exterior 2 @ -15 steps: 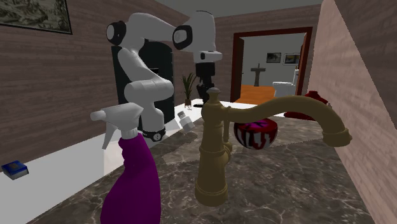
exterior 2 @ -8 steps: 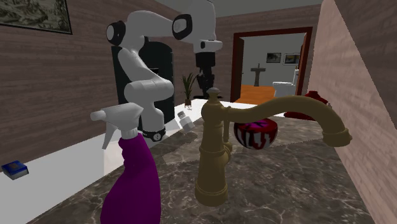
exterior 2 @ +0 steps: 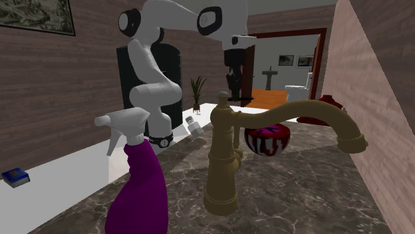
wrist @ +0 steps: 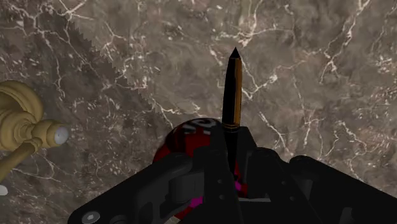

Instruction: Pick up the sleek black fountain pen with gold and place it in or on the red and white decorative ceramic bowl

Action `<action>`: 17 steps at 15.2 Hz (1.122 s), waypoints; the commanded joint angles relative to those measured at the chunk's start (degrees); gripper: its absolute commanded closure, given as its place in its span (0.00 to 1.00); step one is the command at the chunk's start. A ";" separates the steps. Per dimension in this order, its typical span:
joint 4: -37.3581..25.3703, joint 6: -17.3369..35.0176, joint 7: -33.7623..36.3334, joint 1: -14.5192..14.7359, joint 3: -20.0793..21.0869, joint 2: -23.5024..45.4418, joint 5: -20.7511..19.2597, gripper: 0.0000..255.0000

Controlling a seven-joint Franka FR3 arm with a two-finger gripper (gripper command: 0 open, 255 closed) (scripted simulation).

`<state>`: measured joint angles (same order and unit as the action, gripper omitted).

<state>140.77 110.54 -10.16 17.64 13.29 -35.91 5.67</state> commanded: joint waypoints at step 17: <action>-11.34 10.46 4.15 -2.41 3.76 22.06 -4.06 1.00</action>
<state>128.93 120.21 -6.06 15.24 17.01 -14.12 1.68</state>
